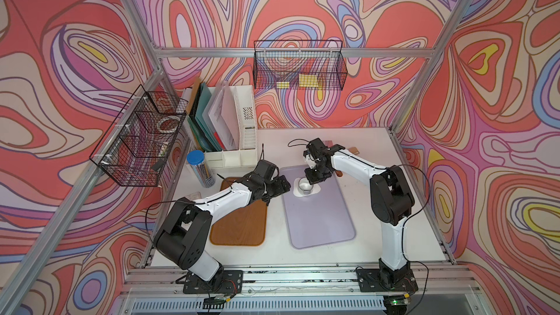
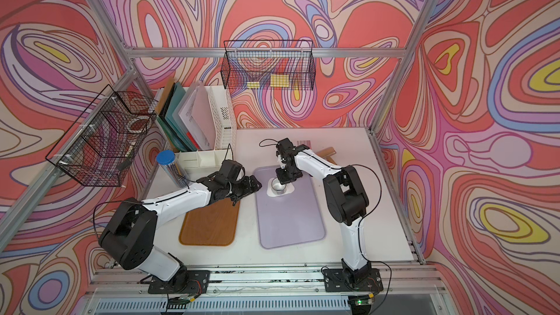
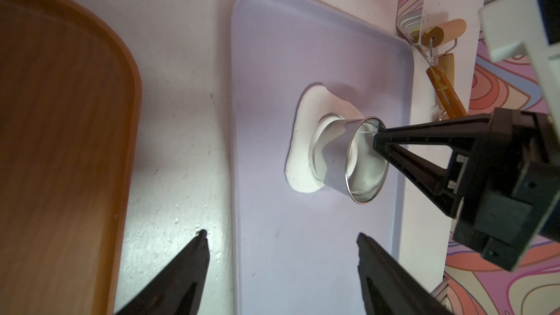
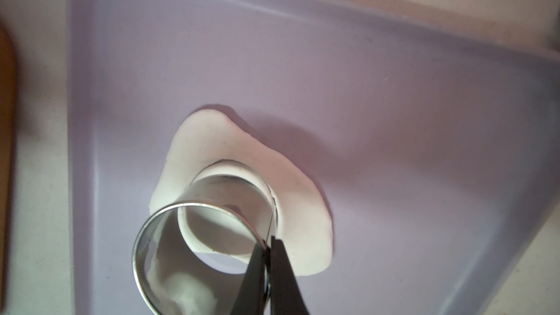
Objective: Roll out the dumpling wrappers from the dough
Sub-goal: Place the dumpling mold on the dumpling wrapper, then press the dumpling wrapper on the work surface.
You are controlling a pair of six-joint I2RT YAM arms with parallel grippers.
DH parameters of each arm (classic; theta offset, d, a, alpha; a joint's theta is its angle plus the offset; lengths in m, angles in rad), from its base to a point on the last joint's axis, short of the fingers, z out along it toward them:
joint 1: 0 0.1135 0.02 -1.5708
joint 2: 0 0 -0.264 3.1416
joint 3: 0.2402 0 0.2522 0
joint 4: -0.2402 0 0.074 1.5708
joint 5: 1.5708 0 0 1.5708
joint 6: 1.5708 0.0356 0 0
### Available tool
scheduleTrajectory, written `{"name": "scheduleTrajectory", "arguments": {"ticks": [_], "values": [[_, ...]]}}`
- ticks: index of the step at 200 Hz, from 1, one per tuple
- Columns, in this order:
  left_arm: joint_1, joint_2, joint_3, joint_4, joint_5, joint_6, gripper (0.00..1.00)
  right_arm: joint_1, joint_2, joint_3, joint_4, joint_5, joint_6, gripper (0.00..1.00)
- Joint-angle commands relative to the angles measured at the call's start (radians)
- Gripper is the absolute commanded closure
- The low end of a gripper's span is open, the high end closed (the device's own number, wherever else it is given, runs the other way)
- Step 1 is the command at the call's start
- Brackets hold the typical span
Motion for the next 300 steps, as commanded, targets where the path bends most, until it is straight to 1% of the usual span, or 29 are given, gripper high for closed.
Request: {"name": "scheduleTrajectory", "arguments": {"ticks": [1, 71, 98, 114, 126, 152, 166, 179, 194, 217, 231, 259, 279, 300], "values": [[-0.002, 0.018, 0.013, 0.014, 0.009, 0.007, 0.18, 0.003, 0.029, -0.023, 0.024, -0.023, 0.016, 0.94], [-0.008, 0.025, 0.012, 0.018, 0.009, 0.005, 0.18, 0.005, 0.034, -0.047, 0.038, -0.007, 0.018, 0.94], [-0.019, 0.038, 0.028, 0.013, 0.011, 0.010, 0.20, 0.008, 0.034, -0.045, 0.027, 0.025, 0.013, 0.94], [-0.031, 0.067, 0.057, 0.006, 0.018, 0.016, 0.28, 0.008, 0.031, -0.047, 0.024, 0.033, 0.007, 0.94], [-0.039, 0.092, 0.079, 0.011, 0.030, 0.014, 0.30, 0.010, 0.033, -0.041, 0.018, 0.037, -0.001, 0.94], [-0.058, 0.154, 0.140, 0.020, 0.052, 0.013, 0.43, 0.010, 0.026, -0.025, 0.007, 0.045, -0.007, 0.94], [-0.067, 0.188, 0.181, 0.016, 0.058, 0.017, 0.47, 0.009, 0.024, -0.019, 0.004, 0.043, -0.010, 0.94], [-0.074, 0.219, 0.216, 0.007, 0.057, 0.024, 0.53, 0.011, 0.022, -0.017, 0.007, 0.039, -0.009, 0.94], [-0.078, 0.251, 0.244, 0.006, 0.062, 0.027, 0.57, 0.010, 0.021, -0.018, 0.010, 0.035, -0.008, 0.93], [-0.082, 0.300, 0.281, -0.009, 0.059, 0.034, 0.58, 0.009, 0.018, -0.029, 0.026, 0.029, -0.003, 0.93], [-0.082, 0.324, 0.295, -0.016, 0.049, 0.041, 0.61, 0.010, 0.019, -0.032, 0.033, 0.023, 0.003, 0.93], [-0.081, 0.348, 0.328, -0.044, 0.024, 0.060, 0.62, 0.010, 0.021, -0.039, 0.047, 0.011, 0.006, 0.93], [-0.081, 0.355, 0.342, -0.062, -0.007, 0.076, 0.70, 0.010, 0.018, -0.046, 0.059, 0.002, 0.011, 0.92], [-0.082, 0.377, 0.367, -0.071, 0.010, 0.082, 0.82, 0.009, 0.018, -0.047, 0.063, 0.000, 0.016, 0.92]]}}
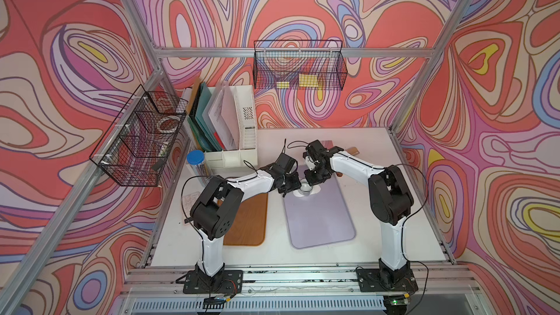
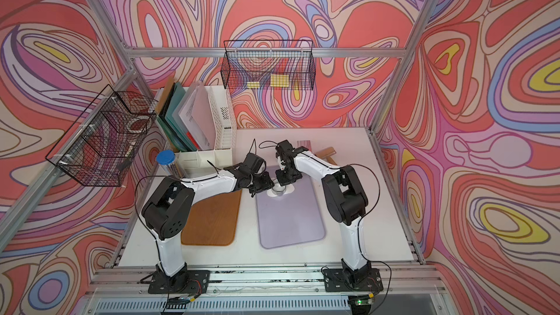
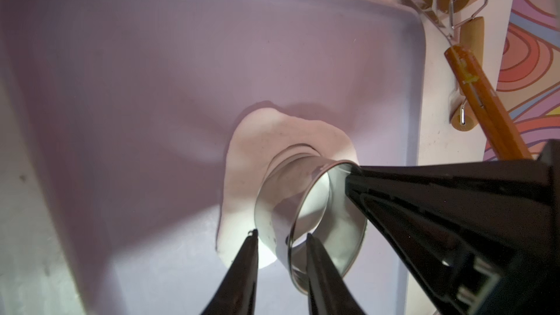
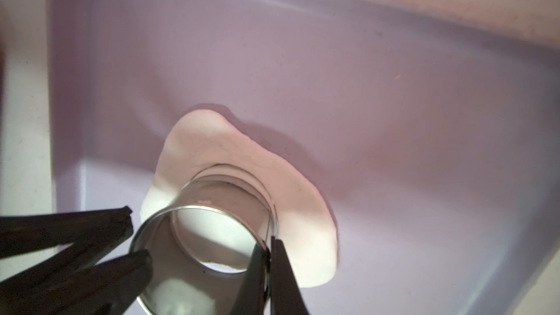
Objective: Roll out the dumpling wrappers from the dough
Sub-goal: Press the dumpling wrapper on the work surface.
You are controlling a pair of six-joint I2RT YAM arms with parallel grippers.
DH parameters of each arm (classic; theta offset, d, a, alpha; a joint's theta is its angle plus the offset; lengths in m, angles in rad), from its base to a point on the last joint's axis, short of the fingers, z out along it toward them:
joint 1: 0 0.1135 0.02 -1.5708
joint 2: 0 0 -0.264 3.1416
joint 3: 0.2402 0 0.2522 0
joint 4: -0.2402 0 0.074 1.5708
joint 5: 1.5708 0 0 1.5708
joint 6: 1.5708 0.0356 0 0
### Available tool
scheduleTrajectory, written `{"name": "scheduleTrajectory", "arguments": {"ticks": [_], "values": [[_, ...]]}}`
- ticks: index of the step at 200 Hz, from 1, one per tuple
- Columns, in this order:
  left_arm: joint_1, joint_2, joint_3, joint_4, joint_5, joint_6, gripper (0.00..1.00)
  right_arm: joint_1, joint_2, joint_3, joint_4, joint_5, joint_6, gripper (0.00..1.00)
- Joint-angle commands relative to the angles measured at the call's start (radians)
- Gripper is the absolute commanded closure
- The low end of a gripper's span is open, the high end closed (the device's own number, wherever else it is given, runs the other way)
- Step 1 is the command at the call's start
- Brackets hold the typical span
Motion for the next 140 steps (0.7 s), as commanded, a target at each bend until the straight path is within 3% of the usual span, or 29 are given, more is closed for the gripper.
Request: {"name": "scheduleTrajectory", "arguments": {"ticks": [1, 25, 95, 140], "values": [[-0.003, 0.033, 0.045, -0.032, -0.014, 0.035, 0.83, 0.003, 0.014, -0.017, 0.026, -0.010, 0.015, 0.92], [-0.004, 0.053, 0.067, -0.040, -0.016, 0.043, 0.90, 0.003, 0.015, -0.018, 0.029, -0.017, 0.018, 0.93], [-0.018, 0.096, 0.085, -0.061, -0.053, 0.070, 0.96, 0.003, 0.012, -0.039, 0.048, -0.019, 0.025, 0.93], [-0.051, 0.154, 0.111, -0.137, -0.145, 0.114, 0.99, 0.004, 0.031, -0.128, 0.084, 0.002, 0.046, 0.93]]}}
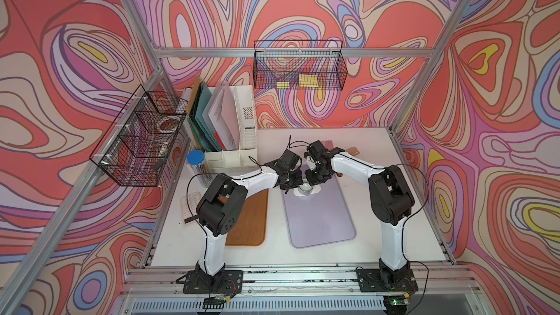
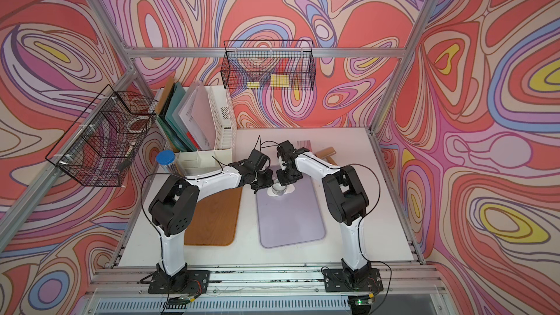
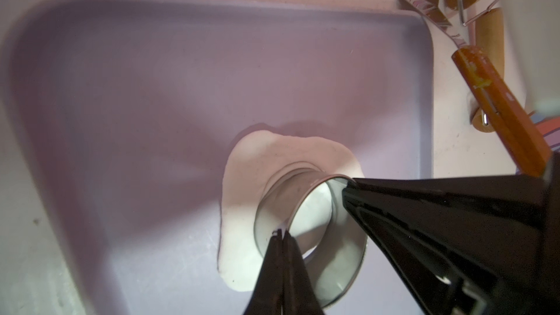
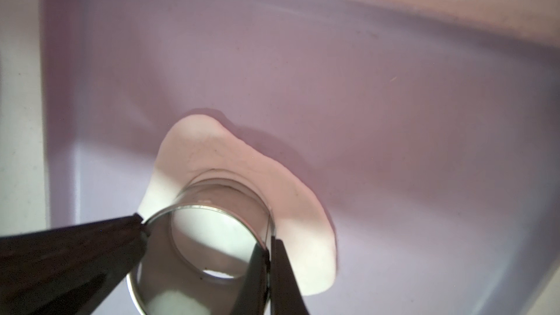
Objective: Roll out the dumpling wrappers from the dough
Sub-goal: Press the dumpling wrapper on the work surface.
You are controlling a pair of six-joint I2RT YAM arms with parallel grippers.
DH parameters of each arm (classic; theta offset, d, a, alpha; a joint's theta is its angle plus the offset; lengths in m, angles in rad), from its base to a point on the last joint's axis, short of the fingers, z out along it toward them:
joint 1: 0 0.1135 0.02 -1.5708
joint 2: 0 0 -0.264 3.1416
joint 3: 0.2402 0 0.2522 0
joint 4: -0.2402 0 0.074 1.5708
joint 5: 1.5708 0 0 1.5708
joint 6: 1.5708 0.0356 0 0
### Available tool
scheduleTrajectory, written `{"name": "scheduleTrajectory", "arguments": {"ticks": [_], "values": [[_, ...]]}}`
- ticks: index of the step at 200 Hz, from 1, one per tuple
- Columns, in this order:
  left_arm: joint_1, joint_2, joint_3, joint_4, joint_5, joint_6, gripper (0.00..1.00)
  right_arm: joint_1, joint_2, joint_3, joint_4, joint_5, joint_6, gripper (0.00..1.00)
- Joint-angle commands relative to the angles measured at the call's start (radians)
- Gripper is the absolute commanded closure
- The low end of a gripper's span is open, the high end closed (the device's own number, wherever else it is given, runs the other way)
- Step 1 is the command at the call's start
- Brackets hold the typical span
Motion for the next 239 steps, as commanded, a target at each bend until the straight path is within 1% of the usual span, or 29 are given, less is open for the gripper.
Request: {"name": "scheduleTrajectory", "arguments": {"ticks": [1, 25, 49, 61, 77, 104, 115, 128, 149, 172, 195, 208, 223, 239], "values": [[-0.031, 0.086, -0.002, -0.055, -0.074, 0.029, 0.99, 0.013, 0.039, -0.089, 0.025, 0.001, 0.026, 0.93], [-0.061, 0.104, -0.008, -0.087, -0.143, 0.066, 0.99, 0.014, 0.004, -0.189, 0.072, -0.010, 0.056, 0.93], [-0.063, 0.128, -0.012, -0.110, -0.146, 0.058, 1.00, 0.026, -0.012, -0.222, 0.082, -0.037, 0.086, 0.94], [-0.064, 0.127, -0.029, -0.109, -0.135, 0.038, 1.00, 0.029, 0.001, -0.186, 0.058, -0.042, 0.093, 0.94], [-0.064, 0.112, -0.067, -0.087, -0.101, 0.006, 1.00, 0.032, 0.031, -0.099, 0.016, -0.032, 0.099, 0.94], [-0.068, 0.079, -0.117, -0.063, -0.058, -0.019, 1.00, 0.030, 0.165, 0.096, -0.107, 0.061, 0.099, 0.94], [-0.071, 0.064, -0.137, -0.046, -0.039, -0.031, 1.00, 0.030, 0.210, 0.139, -0.106, 0.060, 0.085, 0.94], [-0.073, 0.048, -0.147, -0.040, -0.033, -0.038, 1.00, 0.029, 0.239, 0.149, -0.083, 0.037, 0.069, 0.94], [-0.073, 0.046, -0.134, -0.046, -0.058, -0.028, 0.99, 0.029, 0.220, 0.090, -0.046, 0.026, 0.063, 0.95], [-0.061, 0.092, -0.038, -0.096, -0.065, 0.010, 0.99, 0.031, 0.127, -0.042, -0.013, -0.026, 0.100, 0.95], [-0.048, 0.151, 0.060, -0.126, -0.046, 0.028, 1.00, 0.046, 0.050, -0.143, -0.037, -0.076, 0.167, 0.94], [-0.044, 0.180, 0.101, -0.143, -0.035, 0.038, 0.99, 0.058, 0.034, -0.166, -0.054, -0.095, 0.219, 0.94], [-0.042, 0.214, 0.133, -0.171, 0.000, 0.050, 0.99, 0.069, 0.039, -0.172, -0.036, -0.148, 0.271, 0.94], [-0.048, 0.222, 0.122, -0.191, 0.019, 0.052, 1.00, 0.069, 0.072, -0.147, -0.021, -0.120, 0.300, 0.94]]}}
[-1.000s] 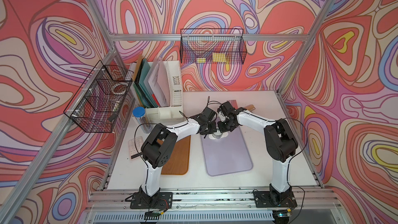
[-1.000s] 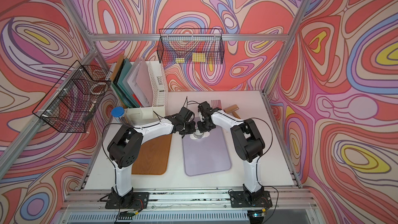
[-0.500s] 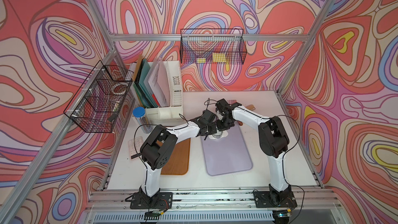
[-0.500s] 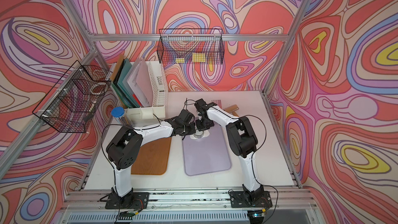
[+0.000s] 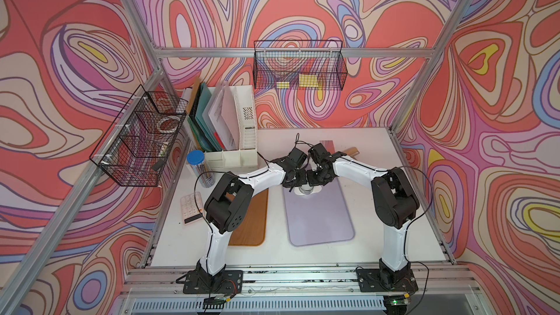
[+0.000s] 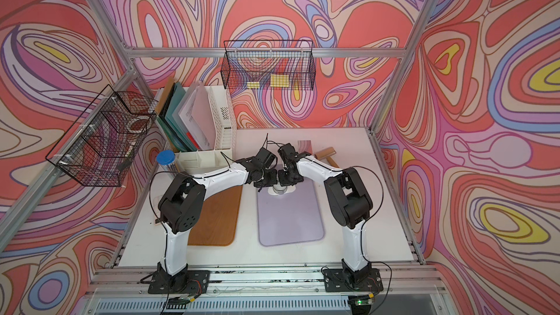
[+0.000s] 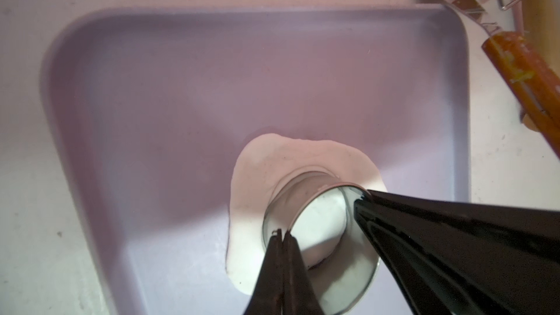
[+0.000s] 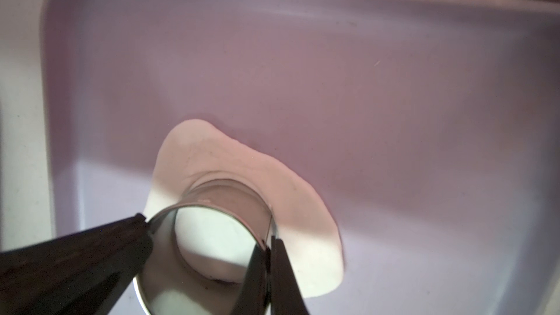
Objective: Roll out the dumpling wrappers from the dough
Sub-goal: Press the dumpling wrapper on the work surface.
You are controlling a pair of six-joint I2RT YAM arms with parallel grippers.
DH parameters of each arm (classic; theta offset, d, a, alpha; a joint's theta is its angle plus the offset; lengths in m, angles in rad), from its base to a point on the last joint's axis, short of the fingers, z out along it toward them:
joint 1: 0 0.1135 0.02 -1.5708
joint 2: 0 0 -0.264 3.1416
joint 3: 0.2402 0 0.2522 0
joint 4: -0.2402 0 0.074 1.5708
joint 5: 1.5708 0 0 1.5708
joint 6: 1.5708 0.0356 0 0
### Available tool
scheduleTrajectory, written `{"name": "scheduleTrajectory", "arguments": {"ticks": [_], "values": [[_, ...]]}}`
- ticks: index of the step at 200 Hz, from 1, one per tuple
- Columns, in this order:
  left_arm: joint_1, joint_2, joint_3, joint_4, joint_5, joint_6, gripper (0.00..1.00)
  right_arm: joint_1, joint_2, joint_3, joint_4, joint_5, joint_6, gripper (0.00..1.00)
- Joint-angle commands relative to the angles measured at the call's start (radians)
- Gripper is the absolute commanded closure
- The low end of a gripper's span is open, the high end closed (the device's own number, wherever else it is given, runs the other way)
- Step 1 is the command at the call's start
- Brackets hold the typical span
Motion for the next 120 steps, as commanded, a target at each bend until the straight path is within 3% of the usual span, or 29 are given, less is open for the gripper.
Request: {"name": "scheduleTrajectory", "arguments": {"ticks": [1, 38, 67, 90, 120], "values": [[-0.020, 0.137, -0.038, -0.032, 0.095, -0.011, 1.00, 0.057, 0.124, -0.048, -0.110, -0.139, 0.126, 0.94], [-0.046, 0.033, -0.254, 0.078, 0.144, -0.071, 0.99, 0.027, 0.290, 0.173, -0.151, -0.067, 0.040, 0.94], [-0.062, -0.007, -0.339, 0.134, 0.177, -0.112, 0.99, 0.024, 0.365, 0.301, -0.173, -0.031, -0.037, 0.94], [-0.062, 0.003, -0.296, 0.114, 0.167, -0.097, 0.99, 0.024, 0.352, 0.300, -0.197, -0.028, -0.051, 0.94], [-0.022, 0.056, -0.137, 0.020, 0.126, -0.032, 0.99, 0.031, 0.235, 0.129, -0.203, -0.088, 0.022, 0.94]]}}
